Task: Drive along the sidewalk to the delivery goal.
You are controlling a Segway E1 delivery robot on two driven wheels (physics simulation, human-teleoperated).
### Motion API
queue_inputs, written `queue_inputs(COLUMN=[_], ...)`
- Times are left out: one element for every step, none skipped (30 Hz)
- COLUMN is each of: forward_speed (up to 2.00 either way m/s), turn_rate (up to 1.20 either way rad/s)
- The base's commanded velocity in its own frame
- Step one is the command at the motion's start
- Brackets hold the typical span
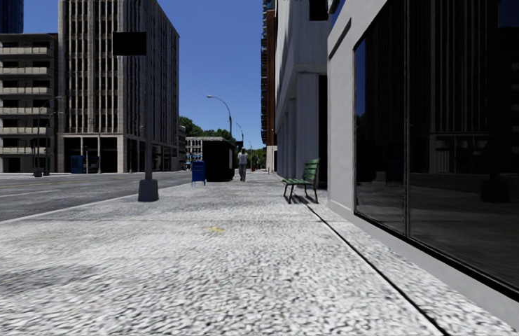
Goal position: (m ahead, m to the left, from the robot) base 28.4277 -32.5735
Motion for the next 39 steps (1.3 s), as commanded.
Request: queue_inputs(forward_speed=[2.00, 2.00, 2.00, 2.00, 2.00, 2.00, 2.00, 2.00, 2.00, 2.00, 2.00, 2.00, 2.00, 2.00, 2.00, 2.00, 2.00, 2.00, 2.00, 2.00, 2.00, 2.00, 2.00, 2.00, 2.00, 2.00, 2.00, 2.00, 2.00, 2.00, 2.00, 2.00, 2.00, 2.00, 2.00, 2.00, 2.00, 2.00, 2.00], turn_rate=[0.00, 0.00, 0.00, 0.00, 0.00, 0.00, 0.00, 0.00, 0.00, 0.00, 0.00, 0.00, 0.00, 0.00, 0.00, 0.00, 0.00, 0.00, 0.00, 0.00, 0.00, 0.00, 0.00, 0.00, 0.00, 0.00, 0.00, 0.00, 0.00, 0.00, 0.00, 0.00, 0.00, 0.00, 0.00, 0.00, 0.00, 0.00, 0.00])
